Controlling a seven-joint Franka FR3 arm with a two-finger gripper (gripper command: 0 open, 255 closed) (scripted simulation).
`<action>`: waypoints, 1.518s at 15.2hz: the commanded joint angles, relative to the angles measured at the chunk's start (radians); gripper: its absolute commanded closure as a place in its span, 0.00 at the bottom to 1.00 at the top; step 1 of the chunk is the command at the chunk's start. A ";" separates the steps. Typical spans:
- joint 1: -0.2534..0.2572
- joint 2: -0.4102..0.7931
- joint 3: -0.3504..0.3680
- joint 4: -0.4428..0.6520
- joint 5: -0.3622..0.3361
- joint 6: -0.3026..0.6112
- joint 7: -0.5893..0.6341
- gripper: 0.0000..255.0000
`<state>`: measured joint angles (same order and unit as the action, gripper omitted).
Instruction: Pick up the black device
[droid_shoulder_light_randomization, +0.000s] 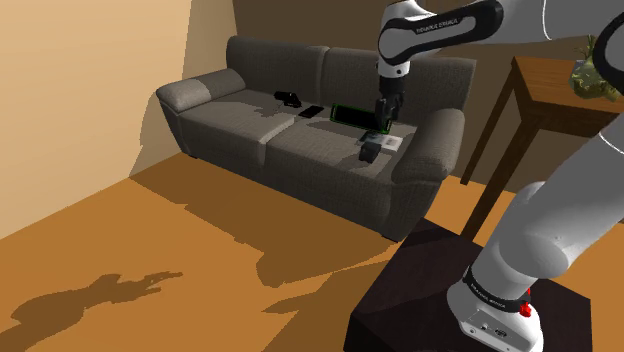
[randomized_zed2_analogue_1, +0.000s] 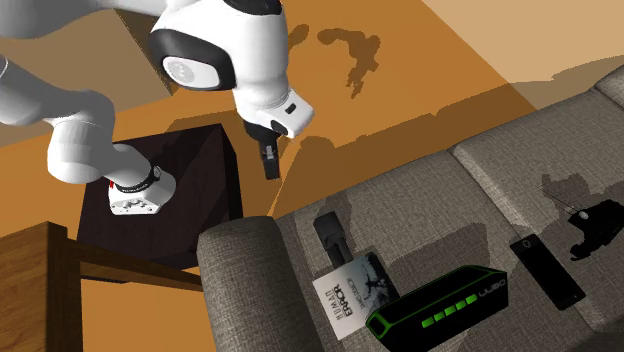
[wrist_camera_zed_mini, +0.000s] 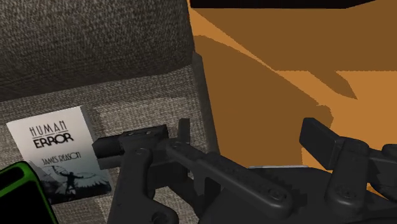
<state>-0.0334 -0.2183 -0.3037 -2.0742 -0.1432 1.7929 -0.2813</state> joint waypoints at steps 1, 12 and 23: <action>-0.005 0.073 -0.021 0.034 0.004 0.022 -0.051 0.00; -0.079 0.540 -0.066 0.374 0.079 0.053 -0.305 0.00; -0.124 0.738 -0.051 0.485 0.109 0.109 -0.365 0.00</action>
<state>-0.1581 0.5147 -0.3559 -1.5836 -0.0358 1.8926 -0.6477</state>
